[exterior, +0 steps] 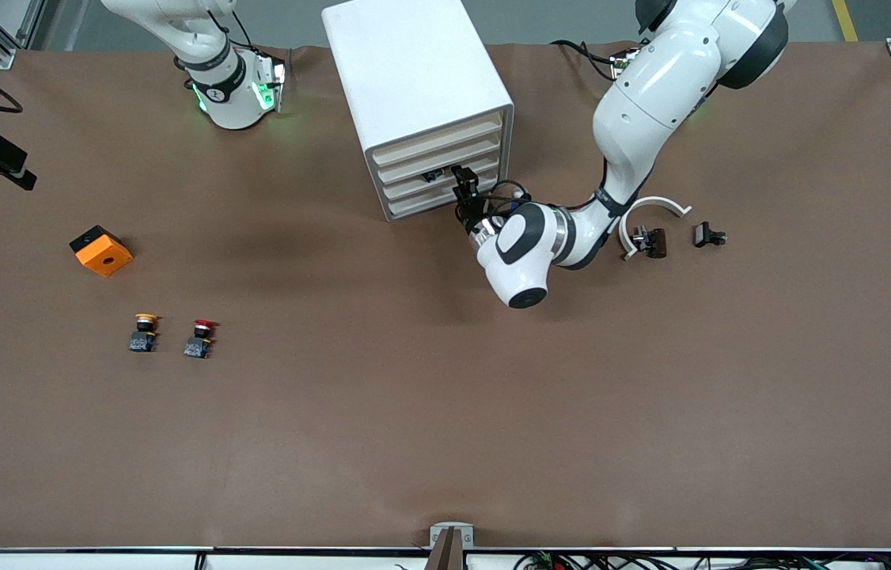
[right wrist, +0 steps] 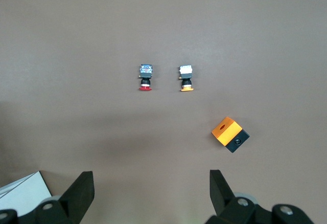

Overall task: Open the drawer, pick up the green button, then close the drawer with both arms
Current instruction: 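Hook the drawer front with the left gripper and pull it open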

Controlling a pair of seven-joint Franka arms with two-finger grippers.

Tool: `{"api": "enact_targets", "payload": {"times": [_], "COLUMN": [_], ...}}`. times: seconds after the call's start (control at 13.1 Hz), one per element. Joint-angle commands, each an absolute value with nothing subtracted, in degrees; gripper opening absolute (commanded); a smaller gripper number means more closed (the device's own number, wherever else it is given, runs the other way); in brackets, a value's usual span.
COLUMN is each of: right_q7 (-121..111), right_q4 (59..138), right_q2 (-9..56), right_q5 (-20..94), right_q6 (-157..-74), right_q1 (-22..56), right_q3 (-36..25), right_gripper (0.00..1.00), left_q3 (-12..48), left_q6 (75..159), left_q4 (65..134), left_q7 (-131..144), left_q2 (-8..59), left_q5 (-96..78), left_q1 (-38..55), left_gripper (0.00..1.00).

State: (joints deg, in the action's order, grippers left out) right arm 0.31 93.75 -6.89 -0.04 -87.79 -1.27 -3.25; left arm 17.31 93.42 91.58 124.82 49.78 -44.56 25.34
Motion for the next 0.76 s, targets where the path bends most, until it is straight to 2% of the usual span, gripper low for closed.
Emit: {"api": "enact_targets", "payload": {"times": [0.0,0.15,0.46,0.69], "right_q7": [2.5,2.7,2.6,2.8], "right_q4": [95.0,95.0,94.6,93.3], "right_q2": [-8.3,-8.3,-8.2,-7.5], "right_q5": [-0.2,-0.2,-0.2,-0.1], "right_q6": [-87.8,-87.8,-87.9,-87.9], "right_q1": [-0.7,-0.7,-0.7,-0.7], "right_q3": [-3.3,-3.3,-3.3,-3.4], "right_gripper": [1.00,1.00,1.00,1.00], "left_q3": [17.0,16.9,15.0,14.3], "left_q6": [93.1,93.1,93.3,93.3], "left_q4": [90.4,90.4,90.0,86.8], "left_q7": [125.8,125.8,125.9,125.8], "left_q2": [50.4,50.4,50.4,51.1], "left_q5": [-45.5,-45.4,-45.4,-45.4], "left_q1": [26.1,26.1,25.8,25.4], "left_gripper": [0.25,0.00,0.00,0.00]}}
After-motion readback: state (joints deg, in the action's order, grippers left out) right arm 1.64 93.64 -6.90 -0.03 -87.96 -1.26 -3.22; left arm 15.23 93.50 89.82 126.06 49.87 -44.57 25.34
